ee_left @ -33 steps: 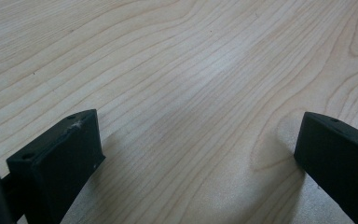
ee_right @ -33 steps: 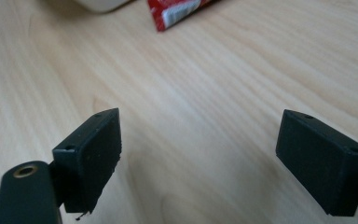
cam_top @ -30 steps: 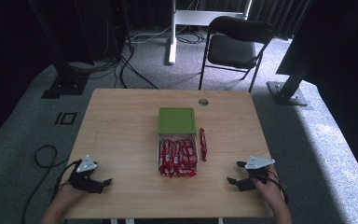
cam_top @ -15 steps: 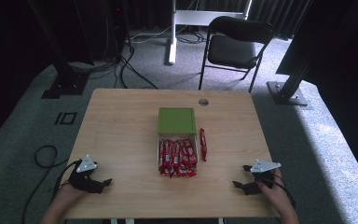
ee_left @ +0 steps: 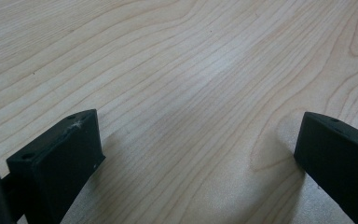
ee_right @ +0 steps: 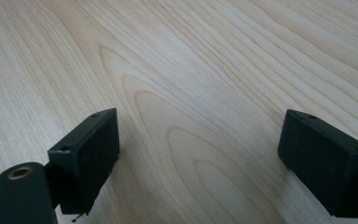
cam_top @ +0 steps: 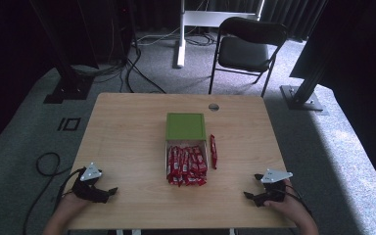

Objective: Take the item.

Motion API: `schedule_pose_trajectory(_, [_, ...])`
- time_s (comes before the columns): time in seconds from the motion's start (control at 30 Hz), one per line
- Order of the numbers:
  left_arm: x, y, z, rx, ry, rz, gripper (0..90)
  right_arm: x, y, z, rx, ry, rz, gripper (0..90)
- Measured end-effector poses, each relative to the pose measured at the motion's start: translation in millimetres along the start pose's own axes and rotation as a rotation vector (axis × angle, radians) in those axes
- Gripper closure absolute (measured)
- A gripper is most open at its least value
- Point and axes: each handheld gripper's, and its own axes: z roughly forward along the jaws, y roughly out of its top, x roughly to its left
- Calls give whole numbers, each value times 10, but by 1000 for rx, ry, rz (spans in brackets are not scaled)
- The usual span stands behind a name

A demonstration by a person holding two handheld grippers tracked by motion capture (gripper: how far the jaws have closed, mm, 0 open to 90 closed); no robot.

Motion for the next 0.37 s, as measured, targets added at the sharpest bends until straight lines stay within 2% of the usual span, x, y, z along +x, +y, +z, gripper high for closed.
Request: schedule_pose_trajectory(0.37, [0, 1, 0, 1, 0, 0, 16, -3, 1, 1, 0, -2, 3, 124])
